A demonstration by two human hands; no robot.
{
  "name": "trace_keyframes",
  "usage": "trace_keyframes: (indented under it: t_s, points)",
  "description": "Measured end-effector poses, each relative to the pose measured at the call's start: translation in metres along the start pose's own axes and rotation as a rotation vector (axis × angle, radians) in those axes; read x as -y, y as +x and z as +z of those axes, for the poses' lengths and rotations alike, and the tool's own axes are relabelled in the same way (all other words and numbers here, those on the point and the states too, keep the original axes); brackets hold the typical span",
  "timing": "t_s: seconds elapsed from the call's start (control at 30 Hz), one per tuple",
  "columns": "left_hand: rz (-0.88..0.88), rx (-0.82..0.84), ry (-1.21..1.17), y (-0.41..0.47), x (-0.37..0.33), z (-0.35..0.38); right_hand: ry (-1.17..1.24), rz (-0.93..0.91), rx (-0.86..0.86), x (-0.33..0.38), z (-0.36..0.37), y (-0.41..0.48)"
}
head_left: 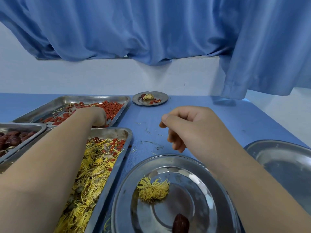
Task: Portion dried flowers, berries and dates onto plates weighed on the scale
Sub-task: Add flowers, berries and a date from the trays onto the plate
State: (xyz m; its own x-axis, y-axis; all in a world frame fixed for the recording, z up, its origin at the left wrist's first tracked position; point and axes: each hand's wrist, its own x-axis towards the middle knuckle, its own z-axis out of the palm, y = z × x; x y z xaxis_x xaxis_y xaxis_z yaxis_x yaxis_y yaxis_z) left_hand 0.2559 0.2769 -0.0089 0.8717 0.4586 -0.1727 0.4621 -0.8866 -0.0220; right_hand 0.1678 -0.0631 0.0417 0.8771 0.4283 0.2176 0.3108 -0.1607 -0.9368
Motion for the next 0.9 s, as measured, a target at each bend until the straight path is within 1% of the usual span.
trace_keyframes:
  t_s: [0.1, 0.27, 0.37, 0.47, 0.53, 0.73, 0.8, 0.83, 0.9]
  points:
    - [0.008, -0.013, -0.097, 0.002, 0.006, -0.004, 0.018, 0.008, -0.008, 0.002, -0.002, 0.0]
    - [0.023, -0.066, -0.52, 0.004, 0.026, -0.019, 0.022, 0.001, -0.016, 0.004, -0.002, -0.001]
    - [0.043, -0.085, -0.601, 0.0, 0.033, -0.017, 0.004, -0.007, -0.006, 0.004, 0.001, -0.002]
    - [0.044, -0.148, -0.686, -0.001, 0.034, -0.014, 0.003, -0.018, -0.015, 0.005, 0.003, -0.003]
    - [0.046, -0.196, -0.663, -0.002, 0.031, -0.014, 0.009, -0.023, -0.023, 0.005, 0.003, -0.004]
    - [0.057, -0.339, -0.378, -0.011, 0.018, -0.018, 0.003, -0.037, -0.03, 0.006, 0.004, -0.006]
    - [0.044, -0.39, -0.397, -0.013, 0.019, -0.019, -0.003, -0.041, -0.033, 0.006, 0.005, -0.006]
    - [0.045, -0.4, -0.448, -0.014, 0.02, -0.019, -0.005, -0.044, -0.033, 0.006, 0.006, -0.006]
    - [0.062, -0.377, -0.632, -0.019, 0.02, -0.02, -0.002, -0.051, -0.032, 0.008, 0.006, -0.006]
